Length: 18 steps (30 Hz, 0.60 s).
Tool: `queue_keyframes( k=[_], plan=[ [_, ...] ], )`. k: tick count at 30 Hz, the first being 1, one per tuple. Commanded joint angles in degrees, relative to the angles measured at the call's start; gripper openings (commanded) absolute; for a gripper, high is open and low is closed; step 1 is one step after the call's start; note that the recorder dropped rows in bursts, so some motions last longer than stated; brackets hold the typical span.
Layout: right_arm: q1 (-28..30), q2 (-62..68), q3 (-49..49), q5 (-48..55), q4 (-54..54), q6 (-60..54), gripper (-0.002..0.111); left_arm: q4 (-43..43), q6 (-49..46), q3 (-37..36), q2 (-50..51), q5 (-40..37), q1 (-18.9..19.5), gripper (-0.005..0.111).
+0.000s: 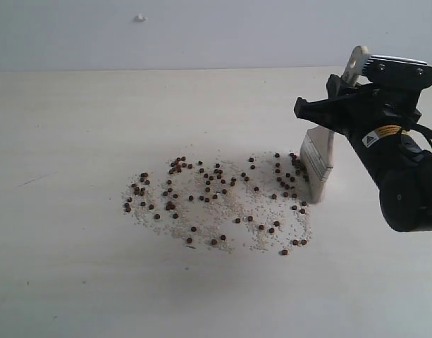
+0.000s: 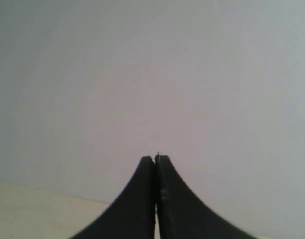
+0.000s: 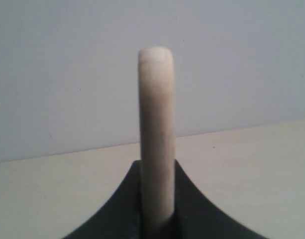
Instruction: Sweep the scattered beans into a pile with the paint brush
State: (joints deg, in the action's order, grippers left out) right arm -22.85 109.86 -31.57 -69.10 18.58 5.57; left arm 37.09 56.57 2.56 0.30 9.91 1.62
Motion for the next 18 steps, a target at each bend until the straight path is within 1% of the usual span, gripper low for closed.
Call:
queue_keyframes(
  k=[1, 4, 12, 18],
  plan=[
    [0.17, 0.18, -0.38, 1.57, -4.29, 3.37, 0.0, 0.21, 0.32, -0.34, -0.3, -0.35, 0.04, 0.0],
    [0.17, 0.18, -0.48, 1.57, -6.94, 5.75, 0.0, 0.21, 0.32, -0.34, -0.3, -0.35, 0.04, 0.0],
    [0.17, 0.18, -2.72, 6.49, -13.2, 10.32, 0.0, 0.21, 0.32, -0.34, -0.3, -0.35, 0.04, 0.0],
    [-2.55, 0.18, -3.69, 6.97, -10.54, 9.47, 0.0, 0.21, 0.32, -0.34, -0.3, -0.35, 0.04, 0.0]
  ],
)
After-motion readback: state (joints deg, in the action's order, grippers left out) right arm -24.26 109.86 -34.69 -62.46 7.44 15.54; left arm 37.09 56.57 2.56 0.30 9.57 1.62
